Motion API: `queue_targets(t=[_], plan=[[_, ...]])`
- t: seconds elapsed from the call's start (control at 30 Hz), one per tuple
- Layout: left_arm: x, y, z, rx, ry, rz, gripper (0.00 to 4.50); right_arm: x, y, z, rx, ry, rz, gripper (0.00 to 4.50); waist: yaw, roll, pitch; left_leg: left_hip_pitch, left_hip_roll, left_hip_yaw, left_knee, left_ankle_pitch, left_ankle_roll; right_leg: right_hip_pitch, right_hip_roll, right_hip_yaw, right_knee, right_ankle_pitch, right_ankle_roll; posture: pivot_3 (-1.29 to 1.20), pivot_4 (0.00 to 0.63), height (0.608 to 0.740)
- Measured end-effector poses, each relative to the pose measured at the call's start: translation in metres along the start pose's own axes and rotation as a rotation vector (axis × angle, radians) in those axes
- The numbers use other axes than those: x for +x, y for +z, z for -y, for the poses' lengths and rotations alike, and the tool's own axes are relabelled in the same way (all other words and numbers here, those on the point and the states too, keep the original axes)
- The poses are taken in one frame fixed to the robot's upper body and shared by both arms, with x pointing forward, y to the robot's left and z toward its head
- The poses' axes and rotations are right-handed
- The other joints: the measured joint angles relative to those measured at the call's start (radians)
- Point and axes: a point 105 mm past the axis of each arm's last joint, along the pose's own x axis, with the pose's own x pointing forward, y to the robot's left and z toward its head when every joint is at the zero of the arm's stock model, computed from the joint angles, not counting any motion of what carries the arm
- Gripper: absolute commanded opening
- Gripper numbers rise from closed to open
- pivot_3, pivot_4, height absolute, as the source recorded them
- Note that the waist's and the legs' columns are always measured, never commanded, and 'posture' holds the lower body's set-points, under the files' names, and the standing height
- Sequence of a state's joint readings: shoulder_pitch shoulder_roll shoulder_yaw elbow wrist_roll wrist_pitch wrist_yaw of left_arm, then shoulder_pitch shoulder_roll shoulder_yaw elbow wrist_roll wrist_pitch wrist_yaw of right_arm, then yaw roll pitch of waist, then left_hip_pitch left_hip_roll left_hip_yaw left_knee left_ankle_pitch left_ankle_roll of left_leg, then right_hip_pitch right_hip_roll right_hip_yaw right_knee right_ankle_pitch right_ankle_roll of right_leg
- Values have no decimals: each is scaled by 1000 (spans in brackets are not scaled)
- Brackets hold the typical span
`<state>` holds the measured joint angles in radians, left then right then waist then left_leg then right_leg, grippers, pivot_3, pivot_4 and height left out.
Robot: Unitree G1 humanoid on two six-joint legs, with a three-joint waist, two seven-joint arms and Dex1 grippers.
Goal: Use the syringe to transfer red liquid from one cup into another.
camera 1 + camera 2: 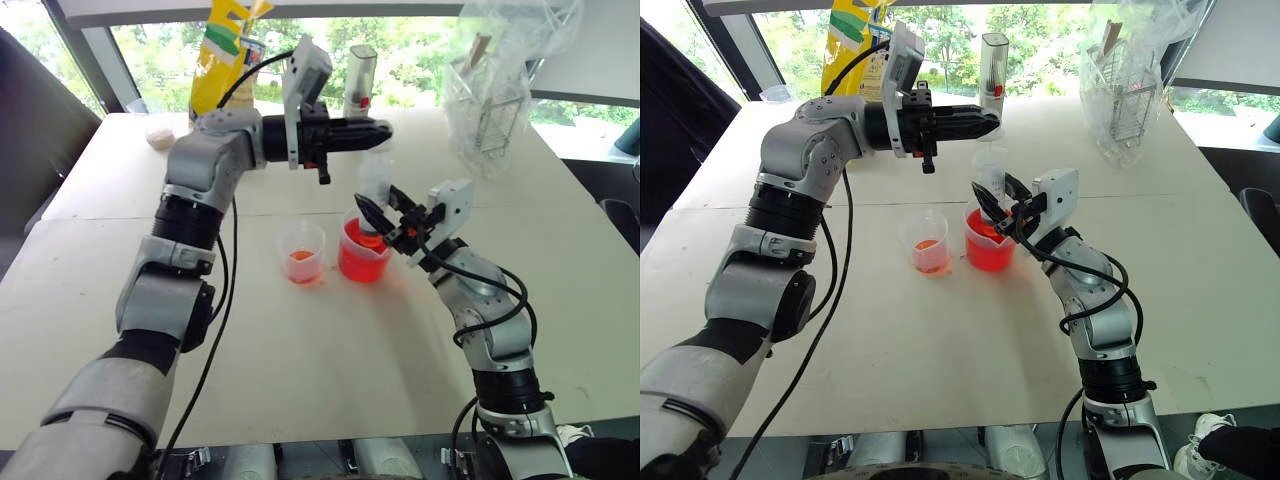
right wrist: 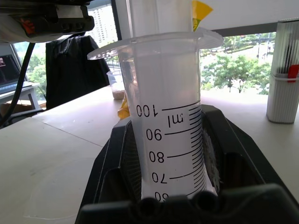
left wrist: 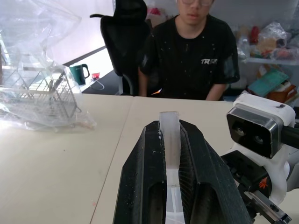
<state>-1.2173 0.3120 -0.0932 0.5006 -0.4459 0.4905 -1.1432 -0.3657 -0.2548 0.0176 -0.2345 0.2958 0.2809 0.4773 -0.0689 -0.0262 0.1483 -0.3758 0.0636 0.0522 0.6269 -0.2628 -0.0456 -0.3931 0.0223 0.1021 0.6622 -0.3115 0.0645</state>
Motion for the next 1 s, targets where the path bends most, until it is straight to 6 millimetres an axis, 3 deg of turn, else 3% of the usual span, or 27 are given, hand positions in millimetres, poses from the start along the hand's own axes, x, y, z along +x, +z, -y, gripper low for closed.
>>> queue_targets(t=[0.13, 0.2, 0.3, 0.33, 0.47, 0.63, 0.87, 1.0], plan=[[0, 0, 0, 4, 1, 0, 52, 1, 1, 0, 2, 2, -3, 1380, 0, 0, 0, 0, 0, 0, 0, 0, 0, 0, 0, 0, 0, 0, 0, 0, 150, 740], [-1, 1, 0, 7, 2, 0, 893, 1, 2, 0, 1, 4, -5, 1380, 0, 0, 0, 0, 0, 0, 0, 0, 0, 0, 0, 0, 0, 0, 0, 0, 150, 740], [-10, 16, -7, 74, 61, 50, 2064, -1, -9, -8, 15, 41, -52, 1380, -2, 0, 0, 0, 0, 0, 0, 0, 0, -1, 0, 1, 0, 0, 0, 0, 150, 740], [-15, 21, -8, 89, 76, 57, 2736, 0, -11, -11, 19, 54, -60, 1380, -1, 0, 0, 0, 0, 0, -1, 0, 0, -1, 0, 1, 0, 0, 0, 0, 150, 740], [-16, 21, -7, 98, 79, 58, 4471, 2, -4, -9, -2, 56, -47, 1380, 3, 0, 0, 0, 0, 0, 1, 0, 0, 0, 0, 0, 0, 0, 0, 0, 150, 740], [-24, 12, -10, 75, 119, 56, 4471, 2, 6, -1, -30, 30, -27, 1380, 1, 0, 0, 0, 0, 0, 1, 0, 0, 0, -1, 0, 0, 0, 0, 0, 150, 740], [-64, 33, -16, 119, 224, 74, 4471, 2, 14, 4, -37, 17, -21, 1380, -4, 0, 0, 1, 2, 1, -1, 0, 0, -1, 1, 1, 1, 0, 0, 0, 150, 740], [-100, 19, -21, 113, 312, 0, 4471, 10, 54, 1, -76, 48, 75, 1380, -1, 1, 1, 1, 2, 0, 0, 0, 0, -1, 0, 1, 2, 0, 0, 0, 150, 740]])
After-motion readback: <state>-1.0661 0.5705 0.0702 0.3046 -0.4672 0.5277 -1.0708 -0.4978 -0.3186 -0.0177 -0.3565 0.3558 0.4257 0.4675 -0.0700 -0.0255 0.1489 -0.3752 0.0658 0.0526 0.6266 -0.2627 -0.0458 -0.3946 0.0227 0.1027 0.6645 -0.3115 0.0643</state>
